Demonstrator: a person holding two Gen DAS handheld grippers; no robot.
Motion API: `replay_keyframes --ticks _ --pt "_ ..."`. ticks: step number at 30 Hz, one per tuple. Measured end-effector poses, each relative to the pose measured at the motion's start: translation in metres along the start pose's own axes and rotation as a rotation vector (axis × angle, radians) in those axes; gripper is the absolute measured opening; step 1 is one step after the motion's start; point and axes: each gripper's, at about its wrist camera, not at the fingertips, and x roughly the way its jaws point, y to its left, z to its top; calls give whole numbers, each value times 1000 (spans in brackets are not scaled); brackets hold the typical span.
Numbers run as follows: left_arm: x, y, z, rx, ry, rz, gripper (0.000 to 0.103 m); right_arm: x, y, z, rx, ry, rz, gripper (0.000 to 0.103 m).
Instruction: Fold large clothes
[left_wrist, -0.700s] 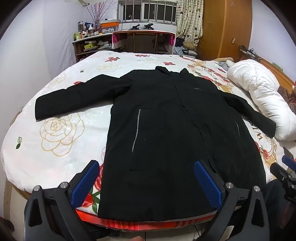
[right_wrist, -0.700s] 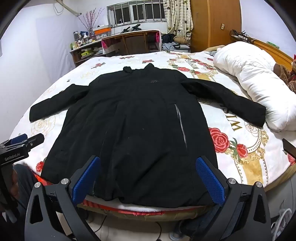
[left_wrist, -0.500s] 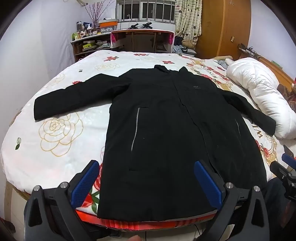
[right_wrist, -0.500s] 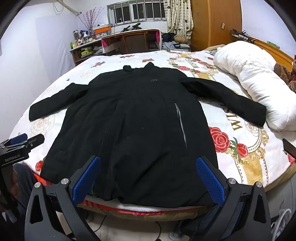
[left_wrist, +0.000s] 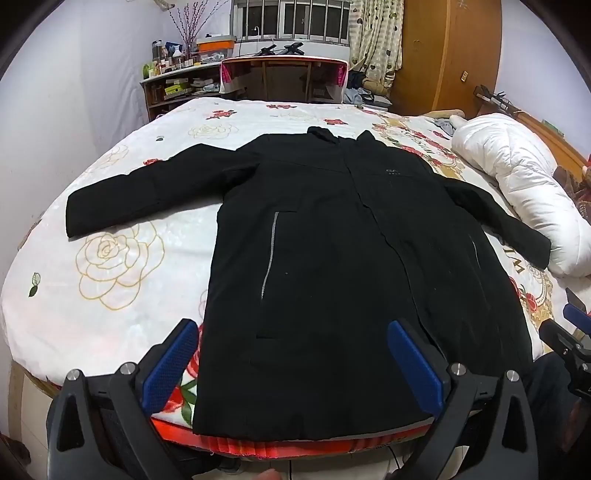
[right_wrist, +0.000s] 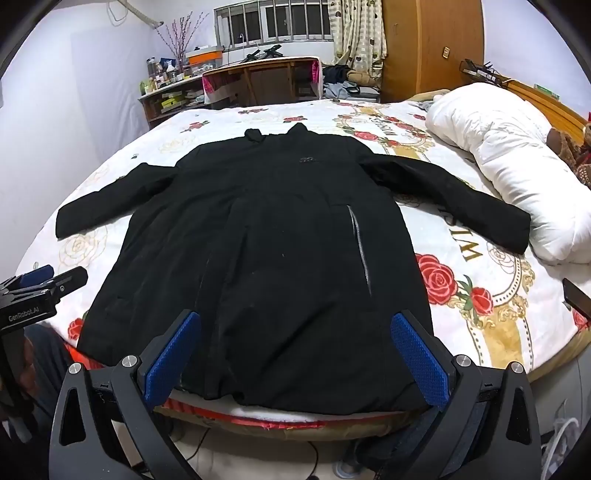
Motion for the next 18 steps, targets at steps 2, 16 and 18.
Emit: replay_keyframes --ticks 2,16,18 --pt "0 1 0 -4 1 -1 103 0 1 0 -1 -1 -3 103" --pt "2 4 -1 -6 1 1 103 -1 1 0 -4 -5 -6 103" --pt "3 4 -1 -4 3 3 103 0 0 0 -3 -7 -7 103"
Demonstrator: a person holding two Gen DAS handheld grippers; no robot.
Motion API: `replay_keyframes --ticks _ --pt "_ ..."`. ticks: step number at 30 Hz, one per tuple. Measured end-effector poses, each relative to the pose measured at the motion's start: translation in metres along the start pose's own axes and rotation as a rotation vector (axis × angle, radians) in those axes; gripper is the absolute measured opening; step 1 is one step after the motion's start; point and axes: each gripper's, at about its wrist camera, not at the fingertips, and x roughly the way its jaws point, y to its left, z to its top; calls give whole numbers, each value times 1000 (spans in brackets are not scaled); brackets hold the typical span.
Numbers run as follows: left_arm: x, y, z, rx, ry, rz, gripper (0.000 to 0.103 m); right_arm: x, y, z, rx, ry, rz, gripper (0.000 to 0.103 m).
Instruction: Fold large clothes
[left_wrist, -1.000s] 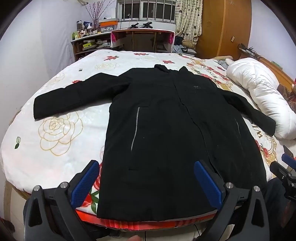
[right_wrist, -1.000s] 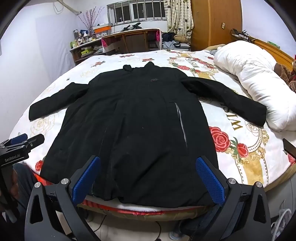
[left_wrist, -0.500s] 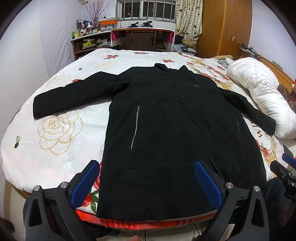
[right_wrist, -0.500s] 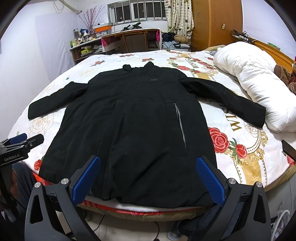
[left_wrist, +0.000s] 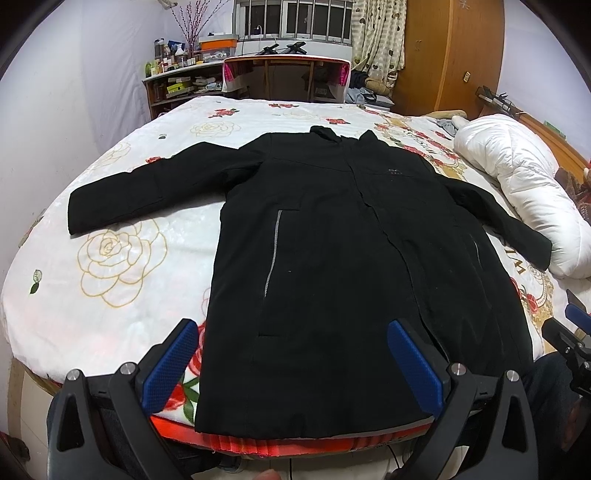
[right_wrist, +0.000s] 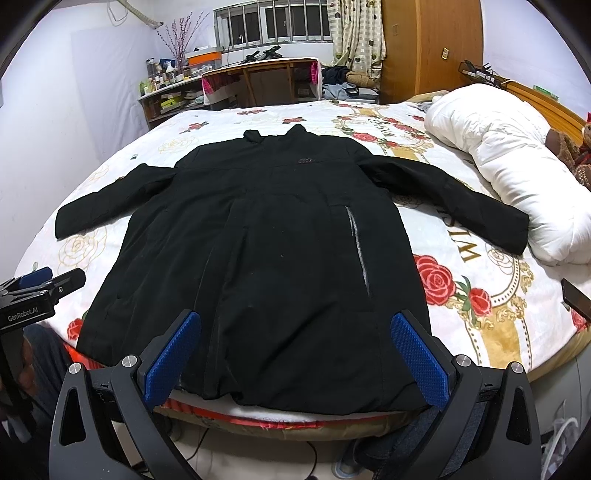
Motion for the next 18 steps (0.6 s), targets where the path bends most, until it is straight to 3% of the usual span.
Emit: replay_keyframes --ticks 18 --pt "-2 -2 -1 19 -11 14 103 -1 0 -1 2 -2 4 103"
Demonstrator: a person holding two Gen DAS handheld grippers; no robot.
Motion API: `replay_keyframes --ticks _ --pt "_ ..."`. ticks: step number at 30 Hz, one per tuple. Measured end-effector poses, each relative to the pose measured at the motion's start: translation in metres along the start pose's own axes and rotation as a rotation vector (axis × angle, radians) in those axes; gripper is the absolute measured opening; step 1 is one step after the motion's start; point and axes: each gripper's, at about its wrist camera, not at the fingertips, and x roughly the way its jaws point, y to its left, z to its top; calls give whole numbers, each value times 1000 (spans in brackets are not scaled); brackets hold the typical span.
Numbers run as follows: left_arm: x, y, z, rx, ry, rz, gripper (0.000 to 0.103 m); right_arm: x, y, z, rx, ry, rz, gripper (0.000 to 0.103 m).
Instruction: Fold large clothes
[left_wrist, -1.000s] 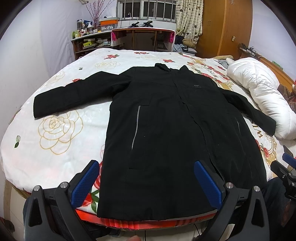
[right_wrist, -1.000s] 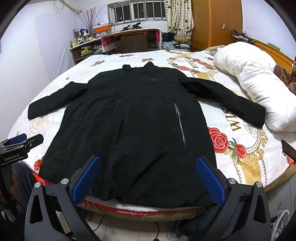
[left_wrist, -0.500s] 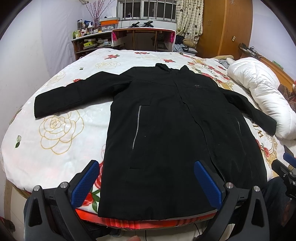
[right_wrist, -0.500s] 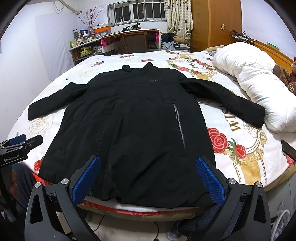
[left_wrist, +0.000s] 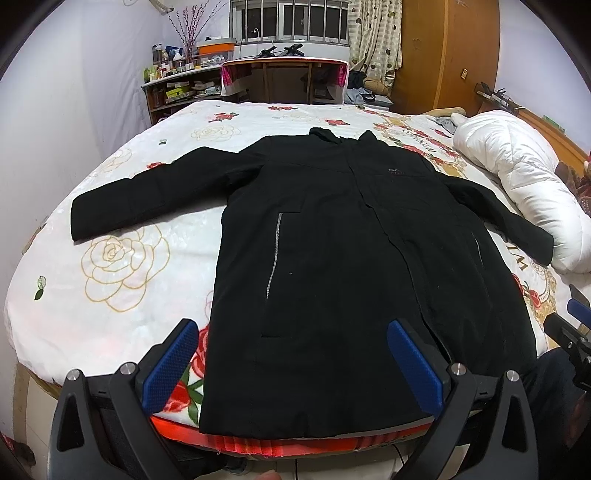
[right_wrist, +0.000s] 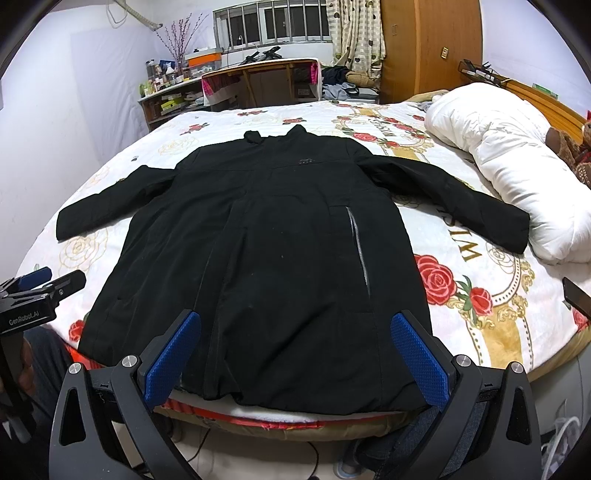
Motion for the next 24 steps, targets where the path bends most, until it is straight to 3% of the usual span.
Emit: replay_keyframes --ticks 24 --pt "1 -6 -2 20 9 9 103 -2 5 -1 -9 -12 17 103"
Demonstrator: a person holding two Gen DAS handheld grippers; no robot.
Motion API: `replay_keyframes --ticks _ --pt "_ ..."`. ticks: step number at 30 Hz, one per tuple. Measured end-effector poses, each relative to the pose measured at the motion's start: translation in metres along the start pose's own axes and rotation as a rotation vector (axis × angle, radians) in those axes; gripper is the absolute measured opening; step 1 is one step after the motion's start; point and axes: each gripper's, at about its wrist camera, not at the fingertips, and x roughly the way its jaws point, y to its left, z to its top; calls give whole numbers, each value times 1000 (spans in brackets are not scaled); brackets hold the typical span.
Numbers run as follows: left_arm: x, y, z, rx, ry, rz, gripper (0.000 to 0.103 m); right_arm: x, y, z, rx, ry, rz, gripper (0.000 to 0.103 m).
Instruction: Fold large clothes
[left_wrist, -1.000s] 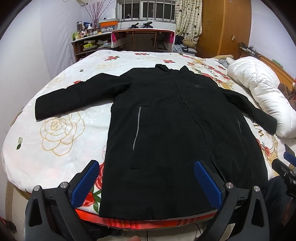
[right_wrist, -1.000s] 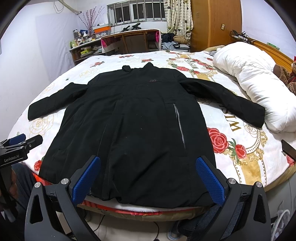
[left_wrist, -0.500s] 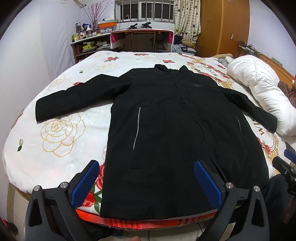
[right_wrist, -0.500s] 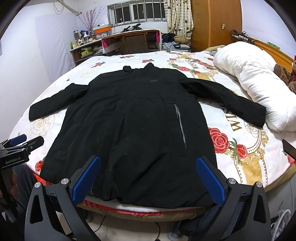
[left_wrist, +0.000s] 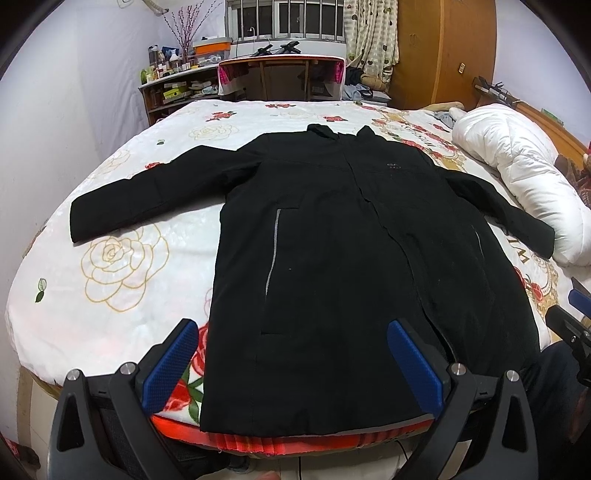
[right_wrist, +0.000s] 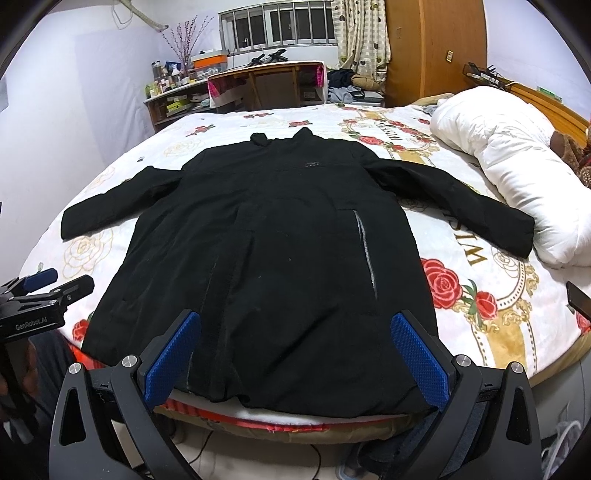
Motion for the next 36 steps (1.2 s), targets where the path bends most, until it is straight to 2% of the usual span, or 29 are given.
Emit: replay_keyframes --ticks 23,29,36 --pt "20 13 4 -13 25 1 103 16 6 10 -32 19 15 103" --pt "43 35 15 -74 54 5 103 36 9 21 -44 42 46 103" --pt "74 81 35 -177 38 33 103 65 23 39 -101 65 56 103"
